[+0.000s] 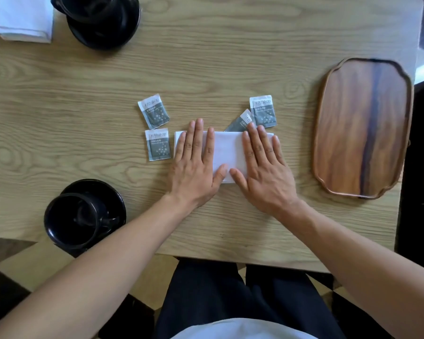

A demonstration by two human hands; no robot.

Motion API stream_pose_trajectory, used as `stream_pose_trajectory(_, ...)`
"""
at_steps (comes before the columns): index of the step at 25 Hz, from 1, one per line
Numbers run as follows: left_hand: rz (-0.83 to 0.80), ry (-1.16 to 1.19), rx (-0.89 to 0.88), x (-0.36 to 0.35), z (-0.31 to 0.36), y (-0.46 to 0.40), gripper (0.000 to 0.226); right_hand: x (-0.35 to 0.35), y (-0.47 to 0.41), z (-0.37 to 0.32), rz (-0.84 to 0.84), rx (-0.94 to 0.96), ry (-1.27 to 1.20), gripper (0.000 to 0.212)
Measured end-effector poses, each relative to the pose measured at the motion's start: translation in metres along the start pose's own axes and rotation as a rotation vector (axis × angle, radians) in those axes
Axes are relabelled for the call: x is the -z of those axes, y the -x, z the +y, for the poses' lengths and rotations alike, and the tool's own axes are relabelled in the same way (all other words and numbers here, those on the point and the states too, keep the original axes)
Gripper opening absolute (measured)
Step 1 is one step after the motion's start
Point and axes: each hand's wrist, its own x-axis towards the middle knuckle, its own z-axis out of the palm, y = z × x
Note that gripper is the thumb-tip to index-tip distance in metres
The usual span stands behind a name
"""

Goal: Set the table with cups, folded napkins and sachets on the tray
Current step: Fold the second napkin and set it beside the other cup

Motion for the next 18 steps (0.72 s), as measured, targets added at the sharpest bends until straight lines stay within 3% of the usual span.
stream_pose_trajectory(5, -0.065, -0.012, 0.024, 0.006, 0.001, 0.000, 0.089, 0.005, -0.002, -0.003, -0.018, -0.020, -0.017, 0.081)
stream_pose_trajectory(10, 0.007, 0.164, 0.073, 0.029, 0.005, -0.005, 0.074, 0.036, -0.011, 0.002, 0.175, -0.109, -0.183, 0.041)
stream_pose_trajectory(14, 0.090, 0.095, 0.093, 0.043, -0.004, -0.018, 0.055, 0.053, -0.034, 0.006, -0.025, -0.242, -0.128, 0.044)
stream_pose_trajectory(18, -0.042, 0.104, 0.132, 0.057, -0.019, -0.037, 0.028, 0.063, -0.042, 0.014, -0.090, -0.195, -0.169, 0.029)
